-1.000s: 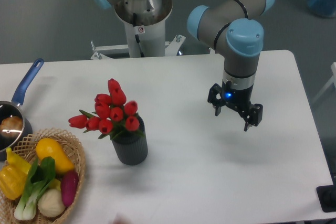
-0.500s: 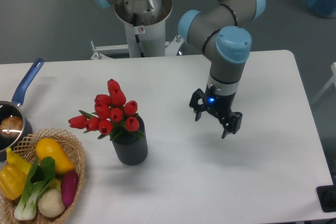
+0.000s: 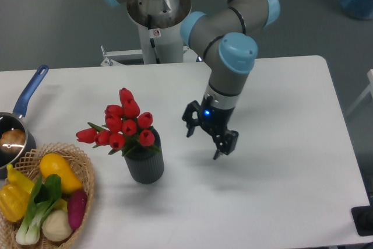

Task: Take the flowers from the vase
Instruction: 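Move the open gripper toward the red tulip stems above the vase, then close the gripper around the tulip stems just above the vase rim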

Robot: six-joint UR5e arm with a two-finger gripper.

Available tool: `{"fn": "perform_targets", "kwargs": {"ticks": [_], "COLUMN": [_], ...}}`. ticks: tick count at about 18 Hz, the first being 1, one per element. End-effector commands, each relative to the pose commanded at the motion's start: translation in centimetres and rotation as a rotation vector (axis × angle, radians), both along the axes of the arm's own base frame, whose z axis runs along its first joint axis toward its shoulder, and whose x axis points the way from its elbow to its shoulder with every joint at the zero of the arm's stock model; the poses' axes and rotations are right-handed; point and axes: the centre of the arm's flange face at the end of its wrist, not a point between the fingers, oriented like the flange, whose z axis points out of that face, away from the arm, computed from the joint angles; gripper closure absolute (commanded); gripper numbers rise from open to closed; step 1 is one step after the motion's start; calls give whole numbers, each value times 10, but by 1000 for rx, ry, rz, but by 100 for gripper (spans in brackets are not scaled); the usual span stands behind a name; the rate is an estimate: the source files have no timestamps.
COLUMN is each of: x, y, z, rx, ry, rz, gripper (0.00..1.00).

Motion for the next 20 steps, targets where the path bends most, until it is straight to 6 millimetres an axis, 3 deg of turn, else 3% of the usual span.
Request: {"fn": "perform_targets", "kwargs": {"ticks": [3,5,11,20], "x": [14,25,38,40], "y": [2,9,24,33], "z": [30,38,42,17], "rx": [105,166,300,325], "ry": [-18,-54,-167,-252], "rz": [-22,-43,-91,-106], "gripper": [0,0,0,0]}}
